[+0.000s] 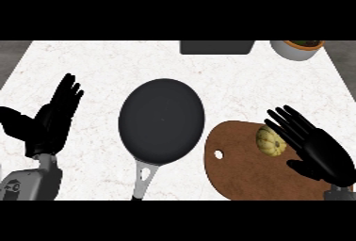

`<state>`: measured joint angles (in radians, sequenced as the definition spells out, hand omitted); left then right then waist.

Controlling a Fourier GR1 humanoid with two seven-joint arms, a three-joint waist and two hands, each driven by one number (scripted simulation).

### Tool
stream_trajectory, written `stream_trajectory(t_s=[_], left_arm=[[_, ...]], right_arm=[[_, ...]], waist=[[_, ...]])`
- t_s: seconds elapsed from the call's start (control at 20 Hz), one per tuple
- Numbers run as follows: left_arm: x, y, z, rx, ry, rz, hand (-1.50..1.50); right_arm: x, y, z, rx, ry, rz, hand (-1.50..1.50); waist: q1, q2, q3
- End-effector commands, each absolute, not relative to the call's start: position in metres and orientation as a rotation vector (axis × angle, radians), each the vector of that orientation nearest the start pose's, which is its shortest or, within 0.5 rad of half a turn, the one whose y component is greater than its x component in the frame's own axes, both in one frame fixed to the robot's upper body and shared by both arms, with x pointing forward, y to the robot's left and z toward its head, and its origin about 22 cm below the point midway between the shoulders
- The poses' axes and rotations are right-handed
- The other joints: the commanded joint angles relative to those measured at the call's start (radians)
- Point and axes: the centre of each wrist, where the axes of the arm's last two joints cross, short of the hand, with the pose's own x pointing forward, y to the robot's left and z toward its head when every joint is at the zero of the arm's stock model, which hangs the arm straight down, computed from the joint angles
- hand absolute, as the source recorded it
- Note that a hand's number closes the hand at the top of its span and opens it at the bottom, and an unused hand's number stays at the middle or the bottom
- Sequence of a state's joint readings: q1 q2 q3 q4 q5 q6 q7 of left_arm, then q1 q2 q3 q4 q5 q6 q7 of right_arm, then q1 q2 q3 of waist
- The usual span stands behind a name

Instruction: Pick the squash from the cutting board and place it in the pan

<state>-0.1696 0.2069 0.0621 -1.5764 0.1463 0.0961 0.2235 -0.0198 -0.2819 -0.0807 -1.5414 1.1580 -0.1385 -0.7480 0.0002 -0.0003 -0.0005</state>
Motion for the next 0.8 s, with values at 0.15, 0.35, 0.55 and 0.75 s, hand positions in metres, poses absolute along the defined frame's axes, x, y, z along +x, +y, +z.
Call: stream_trajectory(t_s=[0.15, 0.35, 0.55, 0.75], left_arm=[[0.271, 0.277, 0.052, 0.104, -1.52, 0.038, 0.0], [0.27, 0.28, 0.058, 0.097, -1.519, 0.038, 0.0], [0.278, 0.282, 0.054, 0.107, -1.511, 0.051, 0.0], [0.274, 0.263, 0.057, 0.108, -1.518, 0.04, 0.0]], right_arm=[[0.255, -0.296, 0.018, -0.871, -1.843, 1.543, -1.5], [0.272, -0.283, -0.003, -0.861, -1.917, 1.599, 1.5], [0.263, -0.288, 0.015, -0.838, -1.97, 1.613, 1.5], [0.27, -0.28, -0.012, -0.831, -1.985, 1.574, 1.5]], waist=[[0.0, 0.0, 0.0], [0.005, 0.0, 0.001], [-0.002, 0.0, 0.0], [0.002, 0.0, 0.001]])
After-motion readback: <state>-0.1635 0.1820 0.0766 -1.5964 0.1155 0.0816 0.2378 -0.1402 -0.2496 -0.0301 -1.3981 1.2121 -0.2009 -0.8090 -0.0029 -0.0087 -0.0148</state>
